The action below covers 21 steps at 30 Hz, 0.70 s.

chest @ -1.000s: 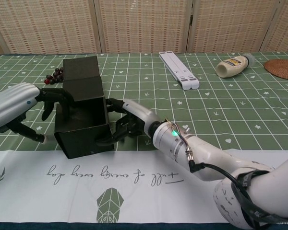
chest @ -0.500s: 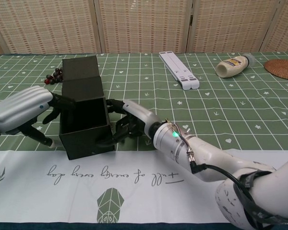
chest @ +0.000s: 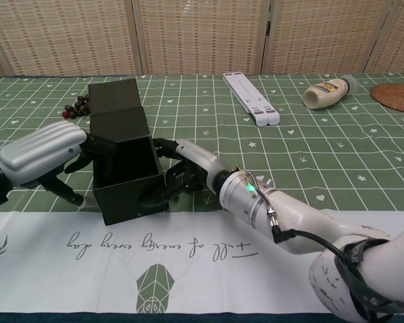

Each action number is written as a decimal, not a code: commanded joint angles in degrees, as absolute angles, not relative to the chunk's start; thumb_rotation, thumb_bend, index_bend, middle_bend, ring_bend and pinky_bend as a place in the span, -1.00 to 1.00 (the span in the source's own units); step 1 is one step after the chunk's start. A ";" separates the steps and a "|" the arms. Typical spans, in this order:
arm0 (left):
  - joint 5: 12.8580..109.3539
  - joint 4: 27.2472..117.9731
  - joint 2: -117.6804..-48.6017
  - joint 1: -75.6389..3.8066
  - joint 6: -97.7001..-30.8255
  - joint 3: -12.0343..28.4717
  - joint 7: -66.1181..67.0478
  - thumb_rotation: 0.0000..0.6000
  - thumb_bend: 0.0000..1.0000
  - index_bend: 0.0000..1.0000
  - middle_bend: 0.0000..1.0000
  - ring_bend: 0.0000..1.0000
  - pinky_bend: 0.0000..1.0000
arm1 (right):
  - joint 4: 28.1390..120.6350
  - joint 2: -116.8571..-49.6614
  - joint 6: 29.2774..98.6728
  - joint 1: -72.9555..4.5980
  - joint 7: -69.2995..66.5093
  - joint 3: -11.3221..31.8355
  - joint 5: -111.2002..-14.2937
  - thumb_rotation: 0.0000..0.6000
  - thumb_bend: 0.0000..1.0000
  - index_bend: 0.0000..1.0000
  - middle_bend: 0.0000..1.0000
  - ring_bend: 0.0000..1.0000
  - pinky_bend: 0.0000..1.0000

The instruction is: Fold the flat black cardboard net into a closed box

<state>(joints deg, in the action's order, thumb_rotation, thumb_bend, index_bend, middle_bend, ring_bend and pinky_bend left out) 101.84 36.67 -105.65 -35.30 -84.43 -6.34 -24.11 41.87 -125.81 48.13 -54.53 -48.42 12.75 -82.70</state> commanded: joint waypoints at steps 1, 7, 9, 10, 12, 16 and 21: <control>101.74 37.24 -105.49 -35.57 -84.48 -6.09 -23.95 1.00 -0.77 0.25 0.03 0.32 0.07 | 41.97 -125.80 48.19 -54.47 -48.55 12.72 -82.72 1.00 -0.64 -0.69 -0.31 0.48 1.00; 101.79 37.93 -105.22 -35.79 -84.37 -6.09 -23.86 1.00 -0.77 0.28 0.09 0.32 0.07 | 41.97 -125.85 48.41 -54.38 -48.88 12.64 -82.86 1.00 -0.64 -0.69 -0.31 0.48 1.00; 101.89 38.13 -105.14 -35.86 -84.49 -6.12 -23.79 1.00 -0.77 0.24 0.09 0.32 0.07 | 41.90 -125.87 48.48 -54.38 -48.95 12.61 -82.92 1.00 -0.64 -0.69 -0.31 0.48 1.00; 101.90 38.24 -105.07 -35.88 -84.49 -6.12 -23.78 1.00 -0.77 0.24 0.09 0.32 0.07 | 41.90 -125.87 48.50 -54.37 -49.02 12.58 -82.96 1.00 -0.64 -0.69 -0.31 0.48 1.00; 101.88 38.50 -104.92 -35.93 -84.69 -6.01 -23.66 1.00 -0.77 0.23 0.09 0.32 0.07 | 41.82 -125.88 48.56 -54.36 -49.08 12.54 -83.01 1.00 -0.64 -0.69 -0.31 0.48 1.00; 101.51 39.09 -104.51 -35.84 -84.75 -5.67 -23.41 1.00 -0.77 0.23 0.09 0.32 0.07 | 41.71 -125.97 48.63 -54.35 -49.24 12.63 -82.98 1.00 -0.63 -0.69 -0.31 0.48 1.00; 101.60 39.37 -104.54 -35.71 -84.66 -5.84 -23.16 1.00 -0.77 0.29 0.11 0.32 0.07 | 41.65 -126.12 48.73 -54.30 -49.21 12.59 -82.99 1.00 -0.63 -0.69 -0.31 0.48 1.00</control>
